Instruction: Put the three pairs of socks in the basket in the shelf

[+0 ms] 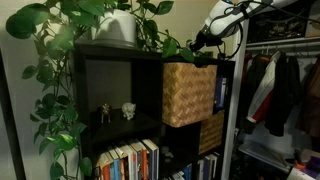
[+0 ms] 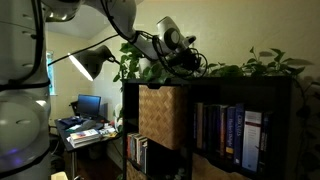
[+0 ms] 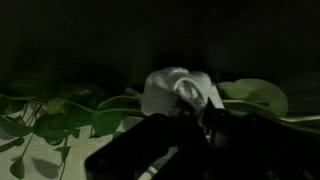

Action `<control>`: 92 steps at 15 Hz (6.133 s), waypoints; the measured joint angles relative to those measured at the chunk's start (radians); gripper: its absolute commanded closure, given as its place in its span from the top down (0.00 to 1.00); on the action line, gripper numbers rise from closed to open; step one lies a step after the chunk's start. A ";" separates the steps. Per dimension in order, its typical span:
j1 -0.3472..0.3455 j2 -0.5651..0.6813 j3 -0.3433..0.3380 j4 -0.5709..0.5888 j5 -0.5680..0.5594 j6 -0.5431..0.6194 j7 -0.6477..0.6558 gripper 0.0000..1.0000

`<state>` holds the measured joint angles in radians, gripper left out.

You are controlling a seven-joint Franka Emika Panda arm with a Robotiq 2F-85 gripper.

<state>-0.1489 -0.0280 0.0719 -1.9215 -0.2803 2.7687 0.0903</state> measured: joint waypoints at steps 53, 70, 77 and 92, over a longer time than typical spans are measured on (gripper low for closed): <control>0.191 -0.368 0.013 -0.231 0.114 -0.637 -0.163 0.04; 0.200 -0.457 0.105 -0.422 0.191 -0.626 0.181 0.04; 0.194 -0.450 0.099 -0.502 0.191 -0.499 0.191 0.05; 0.156 -0.328 0.061 -0.469 0.193 -0.303 0.191 0.05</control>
<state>0.0073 -0.3559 0.1333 -2.3903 -0.0877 2.4655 0.2811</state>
